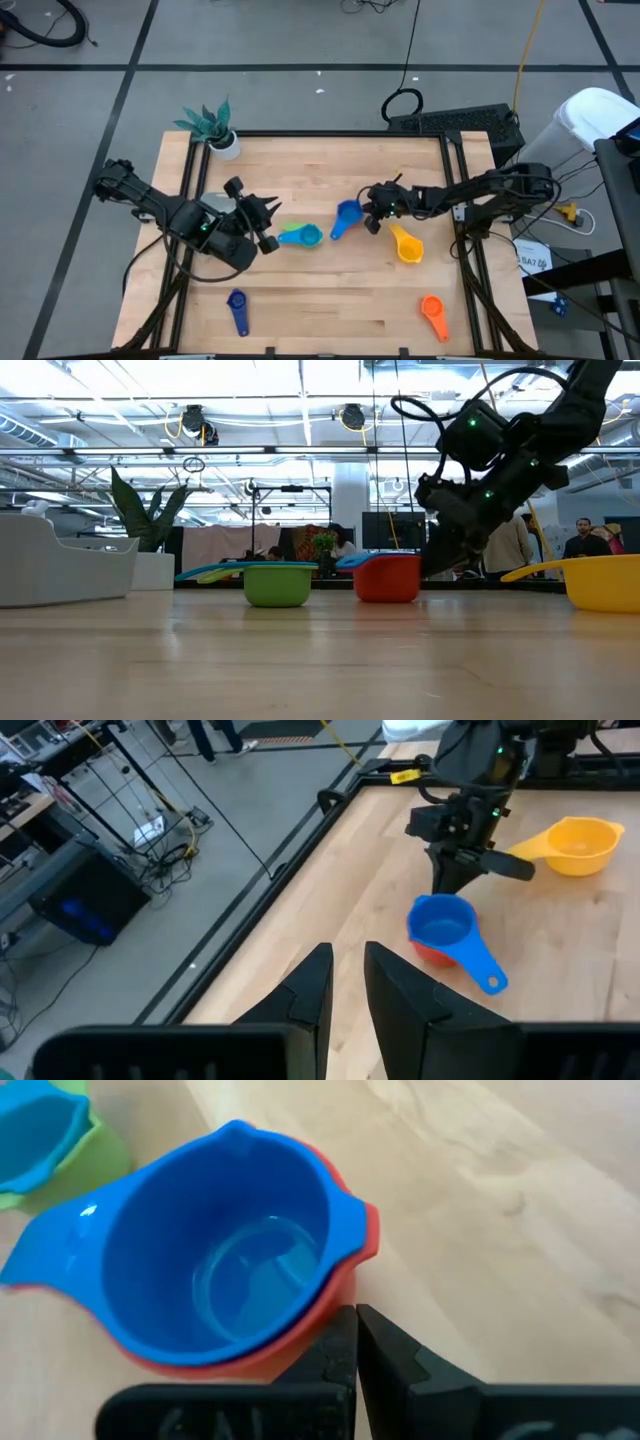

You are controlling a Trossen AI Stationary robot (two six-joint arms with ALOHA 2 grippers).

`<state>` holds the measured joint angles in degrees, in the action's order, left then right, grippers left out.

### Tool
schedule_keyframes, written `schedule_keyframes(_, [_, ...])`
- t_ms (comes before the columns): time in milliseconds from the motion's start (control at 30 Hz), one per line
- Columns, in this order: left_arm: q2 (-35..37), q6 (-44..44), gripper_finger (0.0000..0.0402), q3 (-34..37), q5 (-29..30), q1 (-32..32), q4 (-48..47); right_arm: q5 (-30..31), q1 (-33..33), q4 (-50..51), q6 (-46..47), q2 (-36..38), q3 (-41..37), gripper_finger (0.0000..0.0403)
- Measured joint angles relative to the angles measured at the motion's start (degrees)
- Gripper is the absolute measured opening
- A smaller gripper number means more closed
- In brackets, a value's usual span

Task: Nest measuring cups in basket
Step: Stack the top light blue measuring cup on top of the red measuring cup, then stack the left stacked measuring cups on top of the yellow measuring cup

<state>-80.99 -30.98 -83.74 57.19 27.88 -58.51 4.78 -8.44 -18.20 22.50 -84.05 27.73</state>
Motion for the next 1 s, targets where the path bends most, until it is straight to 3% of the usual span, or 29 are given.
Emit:
schedule_keyframes(467, [0.0, -6.03, 0.0067, 0.07, -1.4, -1.6, -10.09, -0.46, 3.58, 1.99, 1.62, 0.29, 0.02, 0.0])
schedule_keyframes(600, [0.05, -5.14, 0.0067, 4.45, -2.49, -4.09, -11.31, -0.3, 3.46, 6.34, -0.76, 3.18, 0.02, 0.0])
schedule_keyframes(667, [0.02, -2.28, 0.0067, 7.52, -6.57, -5.94, -11.11, -0.28, 3.13, 8.7, -2.45, 6.06, 0.02, 0.0])
schedule_keyframes(833, [-0.04, 9.86, 0.0067, 16.08, -20.28, -11.08, 3.24, -0.18, 2.35, 13.24, -7.36, 15.7, 0.02, 0.0003])
schedule_keyframes(1000, [-0.04, 21.27, 0.0067, 20.65, -26.54, -15.72, 21.12, -0.1, 2.03, 14.46, -8.88, 25.4, 0.02, 0.0044])
